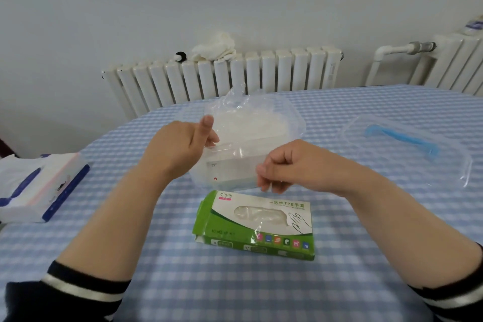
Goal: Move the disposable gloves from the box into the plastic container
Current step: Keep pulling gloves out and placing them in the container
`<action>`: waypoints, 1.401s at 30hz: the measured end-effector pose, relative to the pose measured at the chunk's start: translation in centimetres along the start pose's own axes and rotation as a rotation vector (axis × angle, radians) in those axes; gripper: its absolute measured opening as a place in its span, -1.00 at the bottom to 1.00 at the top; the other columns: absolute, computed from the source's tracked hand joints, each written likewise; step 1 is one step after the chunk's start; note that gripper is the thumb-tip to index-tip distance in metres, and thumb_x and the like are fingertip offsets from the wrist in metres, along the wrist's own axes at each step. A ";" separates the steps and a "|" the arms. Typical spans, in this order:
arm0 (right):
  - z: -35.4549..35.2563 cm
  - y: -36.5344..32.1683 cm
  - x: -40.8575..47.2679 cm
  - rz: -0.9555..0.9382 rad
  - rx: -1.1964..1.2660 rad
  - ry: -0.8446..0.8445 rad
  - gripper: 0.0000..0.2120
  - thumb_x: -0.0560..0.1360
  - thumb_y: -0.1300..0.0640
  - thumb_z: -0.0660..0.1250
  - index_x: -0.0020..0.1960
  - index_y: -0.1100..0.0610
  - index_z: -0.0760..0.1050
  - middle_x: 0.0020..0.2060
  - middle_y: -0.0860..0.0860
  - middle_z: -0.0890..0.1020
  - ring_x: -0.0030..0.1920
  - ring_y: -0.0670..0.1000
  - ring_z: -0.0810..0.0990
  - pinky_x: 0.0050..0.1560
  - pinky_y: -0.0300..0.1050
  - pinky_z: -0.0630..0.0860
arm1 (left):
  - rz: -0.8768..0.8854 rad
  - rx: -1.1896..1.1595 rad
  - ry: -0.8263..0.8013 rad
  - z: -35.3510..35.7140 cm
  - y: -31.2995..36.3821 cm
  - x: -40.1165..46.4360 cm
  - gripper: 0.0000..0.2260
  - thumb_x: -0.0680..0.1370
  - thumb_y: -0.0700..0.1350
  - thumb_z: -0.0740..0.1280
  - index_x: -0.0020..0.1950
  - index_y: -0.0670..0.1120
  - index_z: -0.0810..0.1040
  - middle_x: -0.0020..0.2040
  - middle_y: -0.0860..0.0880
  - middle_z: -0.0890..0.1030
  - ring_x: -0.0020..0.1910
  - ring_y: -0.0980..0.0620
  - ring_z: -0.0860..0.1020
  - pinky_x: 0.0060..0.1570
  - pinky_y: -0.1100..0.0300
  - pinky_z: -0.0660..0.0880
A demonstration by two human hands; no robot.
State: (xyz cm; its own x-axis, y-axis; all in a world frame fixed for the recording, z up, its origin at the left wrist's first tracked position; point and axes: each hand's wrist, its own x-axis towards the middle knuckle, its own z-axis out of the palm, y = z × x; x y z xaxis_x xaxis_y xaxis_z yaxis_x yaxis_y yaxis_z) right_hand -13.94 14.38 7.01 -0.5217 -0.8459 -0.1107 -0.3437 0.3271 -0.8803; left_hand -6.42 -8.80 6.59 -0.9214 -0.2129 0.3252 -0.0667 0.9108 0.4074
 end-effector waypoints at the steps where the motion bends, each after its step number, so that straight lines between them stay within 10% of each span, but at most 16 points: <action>1: 0.1 0.1 0.0 0.008 -0.118 -0.028 -0.80 0.52 0.02 0.37 -0.12 0.14 0.66 -0.20 -0.03 0.71 -0.23 -0.11 0.62 -0.07 -0.21 0.59 | 0.033 0.092 0.013 0.3 -0.2 -0.2 -0.01 0.34 0.51 -0.45 0.04 0.08 0.68 -0.06 0.10 0.70 0.05 0.06 0.60 0.05 0.13 0.42; 6: 1.5 1.4 0.4 0.007 -0.551 -0.182 -0.91 0.49 -0.02 0.42 -0.01 -0.07 0.63 -0.06 -0.15 0.59 -0.06 -0.17 0.54 0.03 -0.17 0.48 | 0.364 0.303 0.304 1.7 -1.0 -1.4 -0.31 0.66 0.14 -0.25 0.22 -0.12 0.63 0.17 -0.10 0.65 0.26 -0.13 0.54 0.36 -0.01 0.26; 10: 2.6 2.6 1.0 -0.034 -0.731 -0.241 -0.73 0.54 0.07 0.35 0.19 -0.20 0.55 0.26 -0.16 0.34 0.28 -0.11 0.30 0.25 -0.17 0.31 | 0.667 0.245 0.721 2.9 -1.2 -2.8 -0.62 0.66 -0.02 -0.02 0.08 -0.14 0.55 -0.02 -0.12 0.60 -0.10 -0.12 0.53 -0.11 0.02 0.40; 15: 3.5 3.3 1.5 -0.054 -0.722 -0.248 -0.66 0.50 0.13 0.33 0.22 -0.18 0.55 0.31 -0.12 0.31 0.29 -0.06 0.29 0.27 -0.07 0.36 | 0.659 0.106 0.235 4.4 1.0 -4.6 -0.56 0.63 0.21 0.09 -0.18 -0.07 0.52 -0.30 0.06 0.53 -0.40 0.04 0.46 -0.45 0.24 0.29; 21: 4.5 3.6 1.7 -0.152 -0.893 -0.126 -0.88 0.55 0.06 0.30 0.03 -0.07 0.60 0.28 -0.08 0.34 0.23 -0.06 0.31 -0.01 -0.15 0.35 | 0.171 0.244 -0.432 4.6 1.6 -4.4 -0.44 0.31 0.42 0.38 0.23 0.21 0.49 0.09 0.28 0.48 -0.04 0.30 0.44 -0.04 0.27 0.38; 28: 3.6 3.2 1.8 -0.178 -0.606 -0.045 -0.91 0.52 0.06 0.37 -0.16 -0.01 0.53 0.14 -0.19 0.38 0.08 -0.21 0.36 0.00 -0.40 0.32 | 0.137 0.099 -0.591 4.3 1.3 -4.9 -0.43 0.36 0.25 0.48 0.32 0.26 0.40 0.18 0.37 0.38 0.06 0.30 0.40 -0.08 0.37 0.33; 37: 0.6 0.5 0.3 -0.155 0.147 0.088 -0.90 0.59 0.38 0.20 -0.05 0.25 0.46 -0.19 0.03 0.67 -0.14 -0.02 0.66 -0.06 -0.15 0.59 | 0.067 0.103 -0.665 4.0 1.5 -4.9 -0.57 0.38 0.20 0.50 0.06 0.05 0.40 -0.12 0.18 0.48 -0.17 0.19 0.49 -0.18 0.26 0.45; 42: -0.6 -1.4 -1.2 -0.164 0.449 0.070 -0.80 0.49 0.14 0.27 0.02 0.24 0.55 -0.10 0.16 0.70 -0.06 0.11 0.68 -0.06 -0.07 0.62 | 0.064 -0.332 -0.818 0.3 0.8 -4.2 -0.56 0.25 0.27 0.51 0.09 0.33 0.51 0.05 0.19 0.58 0.08 0.21 0.56 0.12 0.14 0.54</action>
State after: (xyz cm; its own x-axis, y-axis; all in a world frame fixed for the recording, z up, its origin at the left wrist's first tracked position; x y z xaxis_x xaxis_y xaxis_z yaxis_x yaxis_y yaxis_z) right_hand -13.29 15.23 8.62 -0.5453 -0.8358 0.0644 -0.0632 -0.0356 -0.9974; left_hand -2.70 -7.10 5.31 -0.9135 0.2699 -0.3046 -0.0084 0.7357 0.6772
